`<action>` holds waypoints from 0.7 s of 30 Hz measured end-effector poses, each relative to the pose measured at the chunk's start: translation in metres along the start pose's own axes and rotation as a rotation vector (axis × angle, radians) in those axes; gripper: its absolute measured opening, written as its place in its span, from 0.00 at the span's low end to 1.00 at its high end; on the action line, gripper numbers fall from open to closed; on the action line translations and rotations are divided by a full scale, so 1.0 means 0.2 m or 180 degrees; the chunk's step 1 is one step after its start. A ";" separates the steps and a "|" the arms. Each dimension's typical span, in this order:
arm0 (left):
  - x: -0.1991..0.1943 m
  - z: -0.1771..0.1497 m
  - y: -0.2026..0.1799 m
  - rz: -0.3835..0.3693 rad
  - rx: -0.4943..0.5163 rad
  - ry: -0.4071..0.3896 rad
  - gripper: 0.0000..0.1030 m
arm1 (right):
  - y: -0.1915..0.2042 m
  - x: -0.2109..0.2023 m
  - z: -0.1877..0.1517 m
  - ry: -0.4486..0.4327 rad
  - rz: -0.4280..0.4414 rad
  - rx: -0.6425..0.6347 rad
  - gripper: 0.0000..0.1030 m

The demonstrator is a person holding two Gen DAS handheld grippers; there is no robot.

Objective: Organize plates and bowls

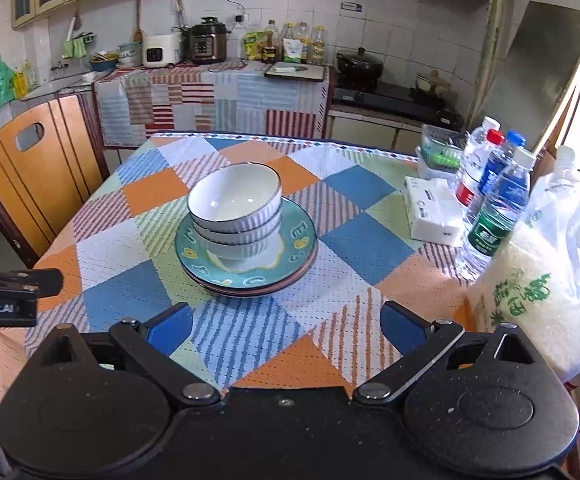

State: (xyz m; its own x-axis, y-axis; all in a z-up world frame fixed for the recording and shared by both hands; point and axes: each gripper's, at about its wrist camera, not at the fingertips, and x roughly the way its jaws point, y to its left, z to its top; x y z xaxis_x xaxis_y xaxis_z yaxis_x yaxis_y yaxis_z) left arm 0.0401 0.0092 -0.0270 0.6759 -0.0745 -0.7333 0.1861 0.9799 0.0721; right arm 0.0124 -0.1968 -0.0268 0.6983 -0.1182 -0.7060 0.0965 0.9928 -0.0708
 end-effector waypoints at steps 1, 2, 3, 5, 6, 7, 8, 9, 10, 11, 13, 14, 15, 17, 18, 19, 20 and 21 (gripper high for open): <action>0.00 0.00 0.00 0.0015 0.0005 0.0002 0.98 | 0.00 0.00 0.00 0.0028 0.0004 0.0005 0.98; 0.00 -0.01 -0.01 0.0040 0.0020 -0.0014 0.98 | 0.00 0.00 0.00 0.0042 0.0014 -0.0015 0.98; 0.00 -0.01 -0.01 0.0065 0.0036 -0.0020 0.98 | 0.01 0.00 0.00 0.0039 0.0022 -0.0051 0.98; 0.00 -0.01 -0.02 0.0054 0.0049 -0.0004 0.98 | 0.01 0.00 0.00 0.0038 0.0021 -0.0074 0.98; 0.00 -0.01 -0.02 0.0030 0.0036 0.0001 0.98 | 0.01 0.00 0.00 0.0044 0.0036 -0.0073 0.98; 0.00 -0.01 -0.01 0.0012 0.0021 0.0011 0.98 | 0.01 0.00 0.00 0.0057 0.0044 -0.0068 0.98; 0.00 -0.01 -0.01 -0.0006 0.0006 0.0013 0.98 | 0.01 0.00 0.00 0.0065 0.0040 -0.0073 0.98; -0.01 -0.01 -0.01 -0.0023 -0.0005 0.0005 0.98 | 0.02 0.00 -0.01 0.0065 0.0036 -0.0092 0.98; -0.01 -0.01 -0.02 -0.0037 -0.0011 0.0003 0.98 | 0.02 0.00 -0.01 0.0063 0.0031 -0.0107 0.98; -0.01 -0.01 -0.02 -0.0047 -0.0016 0.0009 0.98 | 0.02 0.00 -0.01 0.0063 0.0029 -0.0114 0.98; -0.01 -0.01 -0.02 -0.0048 -0.0024 0.0016 0.97 | 0.02 0.00 -0.02 0.0066 0.0048 -0.0123 0.98; 0.00 -0.01 -0.02 -0.0041 -0.0026 0.0019 0.98 | 0.02 0.00 -0.02 0.0067 0.0046 -0.0129 0.98; 0.00 -0.01 -0.02 -0.0039 -0.0029 0.0021 0.98 | 0.02 0.00 -0.02 0.0061 0.0041 -0.0136 0.98; 0.00 -0.01 -0.02 -0.0068 -0.0049 0.0032 0.98 | 0.01 0.00 -0.02 0.0049 0.0028 -0.0135 0.98; 0.01 -0.01 -0.01 -0.0088 -0.0063 0.0044 0.98 | 0.01 0.00 -0.02 0.0049 0.0030 -0.0131 0.98; 0.01 -0.01 -0.01 -0.0102 -0.0082 0.0054 0.98 | 0.01 0.00 -0.02 0.0053 0.0033 -0.0132 0.98; 0.01 -0.01 -0.01 -0.0108 -0.0089 0.0054 0.98 | 0.02 0.00 -0.02 0.0056 0.0030 -0.0133 0.98; 0.01 -0.02 -0.01 -0.0105 -0.0086 0.0057 0.98 | 0.01 0.01 -0.02 0.0057 0.0025 -0.0131 0.98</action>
State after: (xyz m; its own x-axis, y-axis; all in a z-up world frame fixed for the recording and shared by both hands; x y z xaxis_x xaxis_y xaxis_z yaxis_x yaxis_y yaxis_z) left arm 0.0391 0.0079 -0.0310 0.6568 -0.1037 -0.7469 0.1885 0.9816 0.0295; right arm 0.0108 -0.1943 -0.0304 0.6860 -0.1104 -0.7192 0.0615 0.9937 -0.0939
